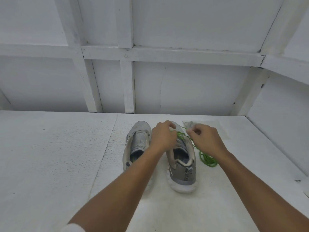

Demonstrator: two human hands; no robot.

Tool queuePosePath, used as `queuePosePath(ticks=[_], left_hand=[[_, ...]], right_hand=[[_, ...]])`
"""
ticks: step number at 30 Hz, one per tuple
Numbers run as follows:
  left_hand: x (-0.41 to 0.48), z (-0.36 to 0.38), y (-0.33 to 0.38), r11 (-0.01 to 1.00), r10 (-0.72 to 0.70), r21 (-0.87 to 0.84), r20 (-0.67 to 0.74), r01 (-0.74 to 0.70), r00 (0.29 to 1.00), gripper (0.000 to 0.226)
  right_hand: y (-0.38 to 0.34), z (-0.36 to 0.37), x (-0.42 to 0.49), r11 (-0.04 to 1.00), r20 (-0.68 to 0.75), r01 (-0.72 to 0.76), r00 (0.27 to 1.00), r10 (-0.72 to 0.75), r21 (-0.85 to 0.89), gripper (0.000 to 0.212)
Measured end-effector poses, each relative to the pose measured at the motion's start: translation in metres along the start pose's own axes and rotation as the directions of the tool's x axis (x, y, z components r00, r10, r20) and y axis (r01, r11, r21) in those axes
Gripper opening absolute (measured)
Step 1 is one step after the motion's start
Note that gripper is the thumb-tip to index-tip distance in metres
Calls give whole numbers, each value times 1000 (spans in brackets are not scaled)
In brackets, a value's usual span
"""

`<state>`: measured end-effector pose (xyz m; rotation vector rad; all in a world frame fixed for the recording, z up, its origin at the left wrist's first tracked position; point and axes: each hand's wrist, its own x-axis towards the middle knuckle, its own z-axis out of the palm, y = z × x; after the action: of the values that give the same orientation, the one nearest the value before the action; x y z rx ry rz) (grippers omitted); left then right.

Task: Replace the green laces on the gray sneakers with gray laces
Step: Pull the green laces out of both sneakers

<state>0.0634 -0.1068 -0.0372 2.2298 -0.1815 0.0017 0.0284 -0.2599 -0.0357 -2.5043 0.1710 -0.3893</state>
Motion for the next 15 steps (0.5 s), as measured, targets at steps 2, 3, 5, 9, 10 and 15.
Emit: queuePosePath(ticks=[2,3,5,9,10,15], left_hand=[[6,-4,5,984,74,152,105,-90,992,19],[8,-3,7,961,114,235,150,-148,982,18],[11,-1,8,890,182,377,221,-256,958,20],[17,6,6,793,238,502,263,-343,935,24],[18,8,6,780,249,516,263,-354,932,25],[21,11,6,748,271,539,284,-387,920,25]], right_hand=[[-1,4,-11,1000,23,-8,1000,8,-21,30],[1,7,-15,999,36,-22,999,24,-36,32],[5,14,-21,998,38,-60,997,61,-28,34],[8,22,-28,995,-40,-70,997,73,74,34],[7,24,-30,994,-56,-72,995,77,83,35],[6,33,-32,983,-97,-126,985,140,133,37]])
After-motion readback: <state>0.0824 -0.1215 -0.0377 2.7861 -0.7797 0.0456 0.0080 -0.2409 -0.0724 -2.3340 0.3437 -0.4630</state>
